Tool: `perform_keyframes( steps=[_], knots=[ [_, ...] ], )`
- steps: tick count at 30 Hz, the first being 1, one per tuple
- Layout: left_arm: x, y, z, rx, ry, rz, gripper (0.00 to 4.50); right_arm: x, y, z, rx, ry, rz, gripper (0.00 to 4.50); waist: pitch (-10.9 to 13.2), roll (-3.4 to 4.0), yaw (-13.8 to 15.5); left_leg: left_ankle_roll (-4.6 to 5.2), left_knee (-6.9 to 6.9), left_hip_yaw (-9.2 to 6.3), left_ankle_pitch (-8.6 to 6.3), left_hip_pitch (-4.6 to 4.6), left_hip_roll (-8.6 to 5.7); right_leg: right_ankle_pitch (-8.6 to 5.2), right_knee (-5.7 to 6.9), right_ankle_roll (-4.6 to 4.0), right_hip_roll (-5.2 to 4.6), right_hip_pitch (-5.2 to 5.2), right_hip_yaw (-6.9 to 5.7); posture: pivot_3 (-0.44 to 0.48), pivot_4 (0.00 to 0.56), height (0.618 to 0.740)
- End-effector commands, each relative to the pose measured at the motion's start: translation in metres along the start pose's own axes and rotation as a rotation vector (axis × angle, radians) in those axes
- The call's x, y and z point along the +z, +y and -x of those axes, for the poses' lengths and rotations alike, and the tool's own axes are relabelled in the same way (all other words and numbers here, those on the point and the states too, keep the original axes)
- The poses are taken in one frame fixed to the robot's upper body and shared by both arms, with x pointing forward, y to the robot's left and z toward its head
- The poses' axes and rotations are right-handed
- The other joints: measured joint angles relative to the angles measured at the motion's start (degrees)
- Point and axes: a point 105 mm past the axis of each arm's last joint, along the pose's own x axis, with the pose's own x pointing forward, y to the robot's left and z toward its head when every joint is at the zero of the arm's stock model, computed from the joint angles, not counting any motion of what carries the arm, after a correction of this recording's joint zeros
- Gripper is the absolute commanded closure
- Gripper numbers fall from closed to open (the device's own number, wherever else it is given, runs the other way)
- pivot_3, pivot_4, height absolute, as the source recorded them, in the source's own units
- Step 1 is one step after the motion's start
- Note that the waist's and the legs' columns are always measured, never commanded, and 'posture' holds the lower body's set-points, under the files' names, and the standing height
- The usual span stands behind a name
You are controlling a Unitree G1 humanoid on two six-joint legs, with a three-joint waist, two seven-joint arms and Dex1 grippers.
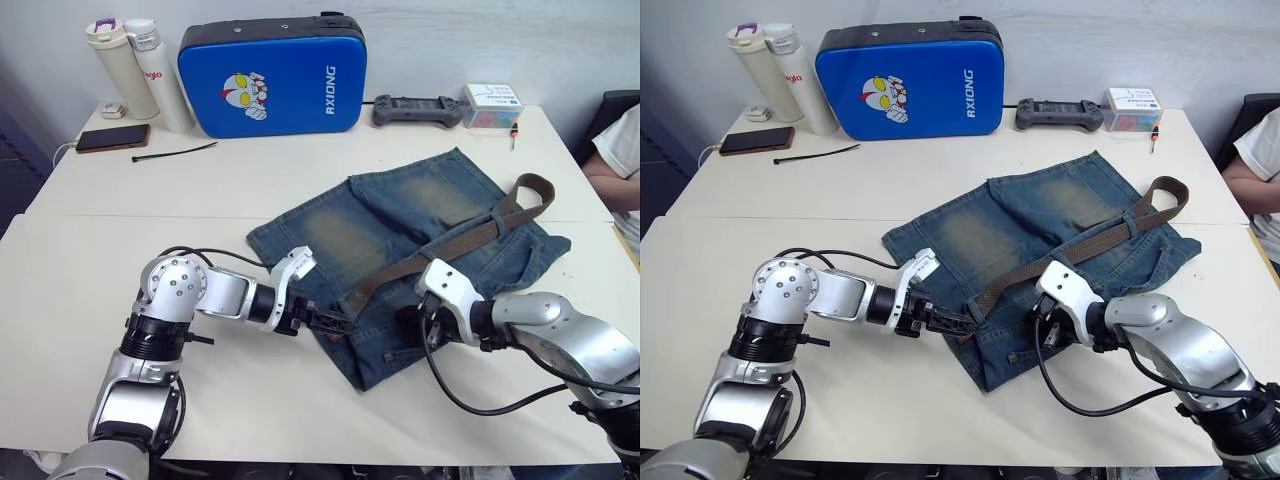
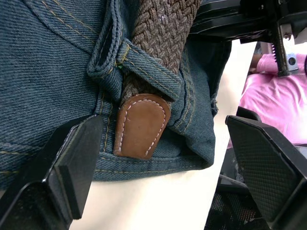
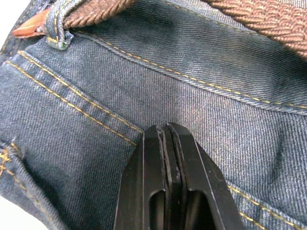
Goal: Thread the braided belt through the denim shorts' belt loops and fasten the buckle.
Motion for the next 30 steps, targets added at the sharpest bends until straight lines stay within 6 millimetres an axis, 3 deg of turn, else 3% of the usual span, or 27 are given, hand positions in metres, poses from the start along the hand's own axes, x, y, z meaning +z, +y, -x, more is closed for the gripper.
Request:
perform_keyframes(
  steps=[1,12,18,22,27,30],
  knots=[
    [-0.009,-0.006,-0.008,-0.045,0.068,-0.002,0.00,0.001,-0.004,0.005,-0.041,-0.001,0.011,4.45,0.00,0.00,0.00,0.00,0.00,0.00,0.00,0.00,0.00,0.00,0.00,0.00,0.00,0.00,0.00,0.000,0.150,0.740],
    [0.021,-0.013,0.004,-0.038,0.029,-0.057,0.00,-0.001,-0.004,0.005,-0.055,0.004,0.001,4.45,0.00,0.00,-0.07,0.00,-0.01,0.00,0.00,0.00,0.00,0.00,0.01,0.00,0.01,0.00,-0.01,0.000,0.150,0.740],
    [0.014,-0.012,0.001,-0.061,0.064,-0.042,0.00,-0.001,-0.004,0.006,-0.063,0.006,0.010,4.45,0.00,-0.01,-0.21,-0.02,-0.01,0.01,0.01,-0.02,0.00,0.00,0.04,0.00,0.03,-0.05,0.01,0.000,0.150,0.740],
    [0.010,-0.013,0.001,-0.078,0.075,-0.042,1.10,0.000,-0.004,0.005,-0.069,0.006,0.012,4.50,0.00,-0.01,-0.22,-0.03,-0.03,0.00,0.02,-0.03,0.01,0.00,0.05,0.00,0.03,-0.08,0.01,0.000,0.150,0.740],
    [0.004,-0.014,-0.001,-0.094,0.099,-0.041,3.00,0.002,-0.005,0.005,-0.076,0.004,0.017,4.50,0.00,-0.01,-0.24,-0.03,-0.03,0.00,0.02,-0.03,0.01,0.00,0.04,0.00,0.03,-0.07,0.01,0.000,0.150,0.740],
    [0.002,-0.011,-0.003,-0.083,0.107,-0.035,3.00,0.003,-0.007,0.006,-0.081,0.003,0.018,4.50,0.00,-0.01,-0.25,-0.03,-0.03,0.00,0.02,-0.03,0.01,0.00,0.04,0.00,0.02,-0.07,0.02,0.000,0.150,0.740]
  ],
)
